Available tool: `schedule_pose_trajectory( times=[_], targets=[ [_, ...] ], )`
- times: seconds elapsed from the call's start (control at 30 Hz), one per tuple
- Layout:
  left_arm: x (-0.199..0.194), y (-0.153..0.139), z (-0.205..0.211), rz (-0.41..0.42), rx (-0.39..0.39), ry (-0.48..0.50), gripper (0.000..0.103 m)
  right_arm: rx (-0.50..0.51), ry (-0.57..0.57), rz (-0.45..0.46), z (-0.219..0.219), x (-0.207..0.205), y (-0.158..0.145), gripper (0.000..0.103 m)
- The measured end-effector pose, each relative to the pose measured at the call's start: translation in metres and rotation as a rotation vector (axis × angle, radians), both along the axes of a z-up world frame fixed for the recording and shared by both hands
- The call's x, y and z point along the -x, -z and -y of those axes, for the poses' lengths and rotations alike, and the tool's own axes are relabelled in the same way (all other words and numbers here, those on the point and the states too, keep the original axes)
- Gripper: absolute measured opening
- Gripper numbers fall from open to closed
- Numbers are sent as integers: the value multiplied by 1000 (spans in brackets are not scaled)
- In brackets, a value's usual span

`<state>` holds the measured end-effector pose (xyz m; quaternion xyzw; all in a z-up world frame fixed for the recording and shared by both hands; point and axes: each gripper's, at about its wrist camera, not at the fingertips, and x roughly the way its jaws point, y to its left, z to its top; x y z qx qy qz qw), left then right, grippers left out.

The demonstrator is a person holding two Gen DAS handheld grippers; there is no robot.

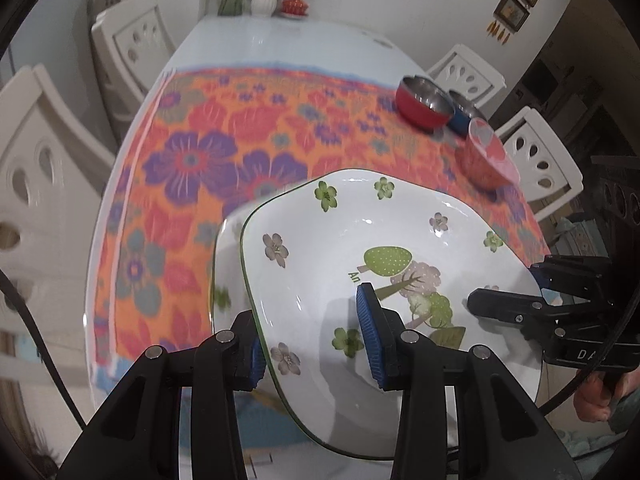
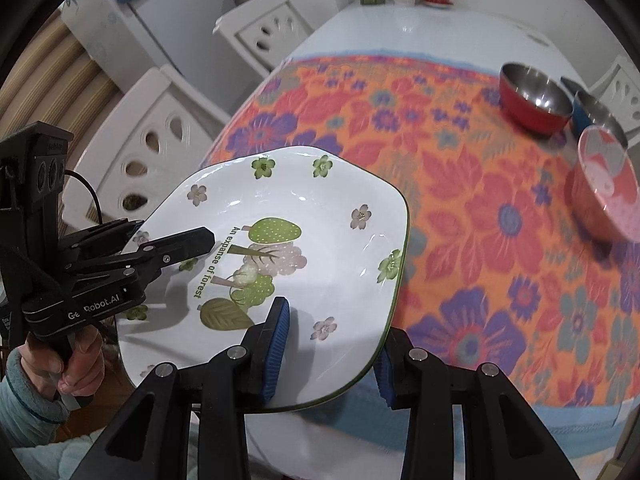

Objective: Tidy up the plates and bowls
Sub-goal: 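Lift the second white plate and carry it over the plate stack, then lower the second white plate onto the stack with both tools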

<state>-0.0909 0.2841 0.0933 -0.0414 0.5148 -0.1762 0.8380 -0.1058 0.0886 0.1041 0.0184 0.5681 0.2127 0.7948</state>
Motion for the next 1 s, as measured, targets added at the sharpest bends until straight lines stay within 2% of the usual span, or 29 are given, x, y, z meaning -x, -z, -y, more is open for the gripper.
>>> schedule_pose_trajectory(
  times=[0.27, 0.63, 0.9, 1.0],
  targets=[
    [9, 21, -6, -35, 10, -19, 35, 18, -1, -37, -7, 9, 19, 37],
    [-2, 40, -12, -77, 36, -36, 35, 33, 22, -72, -13, 3, 33, 37],
    [-16, 40, -18, -118, 21, -26, 36, 12, 37, -99, -15, 3, 42, 37],
    [-21, 38, -24, -141, 43, -28, 37, 34, 25, -96, -17, 3, 44, 37]
  ],
)
